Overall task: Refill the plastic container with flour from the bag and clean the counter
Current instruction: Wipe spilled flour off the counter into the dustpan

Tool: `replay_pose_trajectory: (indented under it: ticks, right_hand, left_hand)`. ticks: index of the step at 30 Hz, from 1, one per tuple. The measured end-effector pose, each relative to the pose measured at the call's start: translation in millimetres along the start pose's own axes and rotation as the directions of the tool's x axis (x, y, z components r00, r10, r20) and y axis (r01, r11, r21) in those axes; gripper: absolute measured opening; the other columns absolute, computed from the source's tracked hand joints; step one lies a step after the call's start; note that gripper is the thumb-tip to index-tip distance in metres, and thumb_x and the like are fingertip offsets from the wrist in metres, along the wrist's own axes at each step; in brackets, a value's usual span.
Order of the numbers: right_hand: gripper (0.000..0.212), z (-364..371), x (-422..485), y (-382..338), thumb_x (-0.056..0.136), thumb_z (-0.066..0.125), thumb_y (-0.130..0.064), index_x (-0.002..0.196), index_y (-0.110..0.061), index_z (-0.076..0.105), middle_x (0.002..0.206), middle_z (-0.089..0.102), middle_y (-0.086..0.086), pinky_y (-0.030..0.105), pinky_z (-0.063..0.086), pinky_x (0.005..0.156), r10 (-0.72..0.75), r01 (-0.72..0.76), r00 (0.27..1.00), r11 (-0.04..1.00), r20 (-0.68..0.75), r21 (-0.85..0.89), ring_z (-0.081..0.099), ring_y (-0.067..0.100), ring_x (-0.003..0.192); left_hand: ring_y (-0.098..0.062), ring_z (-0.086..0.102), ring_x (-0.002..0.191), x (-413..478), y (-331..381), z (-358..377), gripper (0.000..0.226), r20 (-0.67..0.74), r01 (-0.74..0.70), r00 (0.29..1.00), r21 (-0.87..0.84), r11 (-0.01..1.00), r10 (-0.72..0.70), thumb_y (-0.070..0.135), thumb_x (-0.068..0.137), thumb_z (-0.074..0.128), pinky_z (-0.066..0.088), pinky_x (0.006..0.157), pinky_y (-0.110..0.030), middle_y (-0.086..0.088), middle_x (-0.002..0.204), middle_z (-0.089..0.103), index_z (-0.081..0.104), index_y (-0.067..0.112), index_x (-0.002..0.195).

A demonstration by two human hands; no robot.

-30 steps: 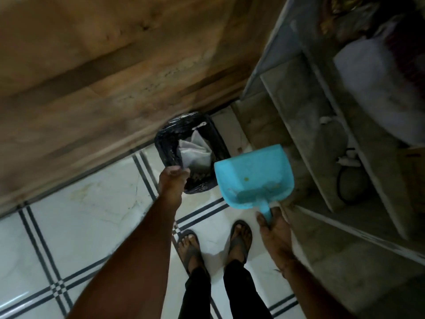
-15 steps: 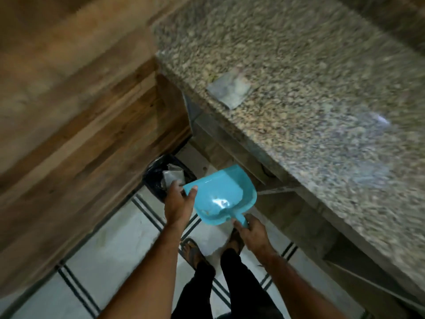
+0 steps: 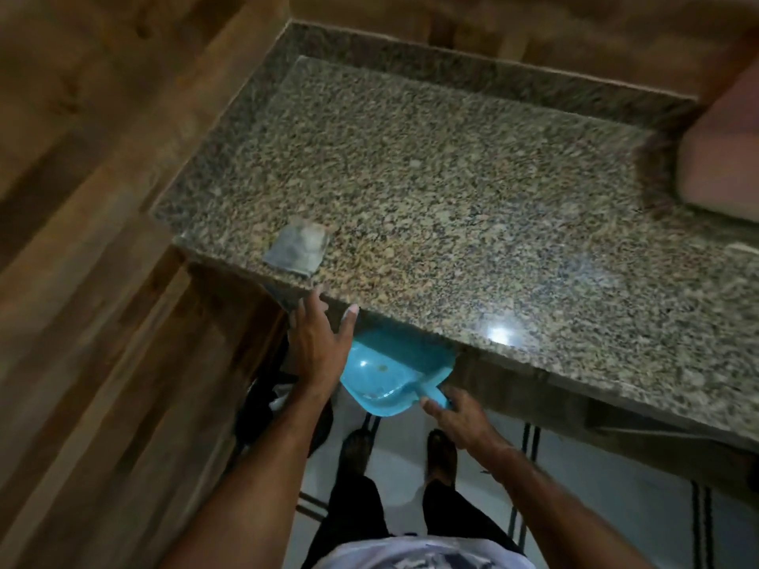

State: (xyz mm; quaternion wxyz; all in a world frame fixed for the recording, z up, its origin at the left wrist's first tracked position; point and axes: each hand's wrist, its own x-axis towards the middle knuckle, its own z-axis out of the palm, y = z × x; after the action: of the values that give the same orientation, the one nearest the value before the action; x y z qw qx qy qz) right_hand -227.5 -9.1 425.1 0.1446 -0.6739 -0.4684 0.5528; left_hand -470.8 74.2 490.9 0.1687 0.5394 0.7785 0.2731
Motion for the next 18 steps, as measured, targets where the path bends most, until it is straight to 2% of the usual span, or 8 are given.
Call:
replay_pose_trajectory:
  ticks: [2, 4, 7, 10, 15, 18]
  right_hand:
    - [0.024, 4, -7, 4, 0.092, 0.07, -0.043, 0.103, -0.021, 0.071, 0.07, 0.064, -0.009, 0.013, 0.039, 0.045, 0.025, -0.024, 0.999, 0.999, -0.037, 0.023, 0.056, -0.003, 0.049]
    - [0.025, 10, -17, 6, 0.092, 0.069, -0.045, 0.105, -0.024, 0.069, 0.076, 0.067, -0.008, 0.013, 0.039, 0.049, 0.051, -0.046, 0.995, 0.997, -0.082, 0.057, 0.058, -0.002, 0.055]
    - [0.017, 26, -34, 9, 0.093, 0.069, -0.042, 0.101, -0.027, 0.066, 0.078, 0.066, -0.006, 0.013, 0.04, 0.049, 0.11, -0.083, 0.98, 0.983, -0.167, 0.163, 0.056, 0.0, 0.058]
    - [0.018, 42, -49, 13, 0.094, 0.069, -0.039, 0.097, -0.022, 0.065, 0.078, 0.065, -0.003, 0.018, 0.042, 0.051, 0.192, -0.129, 0.956, 0.954, -0.22, 0.272, 0.056, 0.007, 0.063]
    - [0.024, 55, -75, 32, 0.094, 0.069, -0.039, 0.1, -0.016, 0.066, 0.076, 0.061, 0.004, 0.022, 0.039, 0.043, 0.331, -0.179, 0.904, 0.867, -0.269, 0.465, 0.053, 0.01, 0.058]
    - [0.024, 56, -86, 46, 0.094, 0.069, -0.038, 0.1, -0.015, 0.066, 0.072, 0.06, 0.001, 0.021, 0.037, 0.04, 0.386, -0.182, 0.868, 0.833, -0.313, 0.522, 0.049, 0.004, 0.049]
  left_hand:
    - [-0.038, 0.051, 0.124, 31, 5, -2, 0.064, -0.05, -0.074, 0.996, 0.095, 0.993, 0.079, 0.051, 0.095, 0.064, 0.044, 0.098, -0.052, -0.017, 0.135, 0.055, 0.048, 0.011, 0.143]
    - [-0.039, 0.048, 0.125, 72, 5, -4, 0.063, -0.06, -0.098, 0.992, 0.198, 0.975, 0.112, 0.05, 0.096, 0.062, 0.042, 0.098, -0.052, -0.022, 0.141, 0.049, 0.047, 0.014, 0.144]
    - [-0.039, 0.044, 0.126, 131, -12, -1, 0.065, 0.105, -0.103, 0.992, 0.354, 0.929, 0.07, 0.054, 0.096, 0.057, 0.041, 0.1, -0.051, -0.022, 0.144, 0.043, 0.04, 0.021, 0.149]
    - [-0.042, 0.046, 0.126, 154, -26, 10, 0.062, 0.27, -0.206, 0.959, 0.435, 0.877, 0.092, 0.049, 0.099, 0.057, 0.045, 0.096, -0.051, -0.025, 0.148, 0.04, 0.037, 0.018, 0.149]
    - [-0.037, 0.054, 0.119, 107, 27, 50, 0.046, 0.344, -0.383, 0.897, 0.294, 0.876, 0.277, 0.035, 0.104, 0.05, 0.05, 0.088, -0.049, -0.02, 0.138, 0.052, 0.041, 0.011, 0.142]
    - [-0.032, 0.054, 0.12, 54, 81, 91, 0.041, 0.466, -0.53, 0.781, 0.142, 0.836, 0.416, 0.035, 0.104, 0.05, 0.049, 0.08, -0.042, -0.012, 0.137, 0.052, 0.044, 0.017, 0.14]
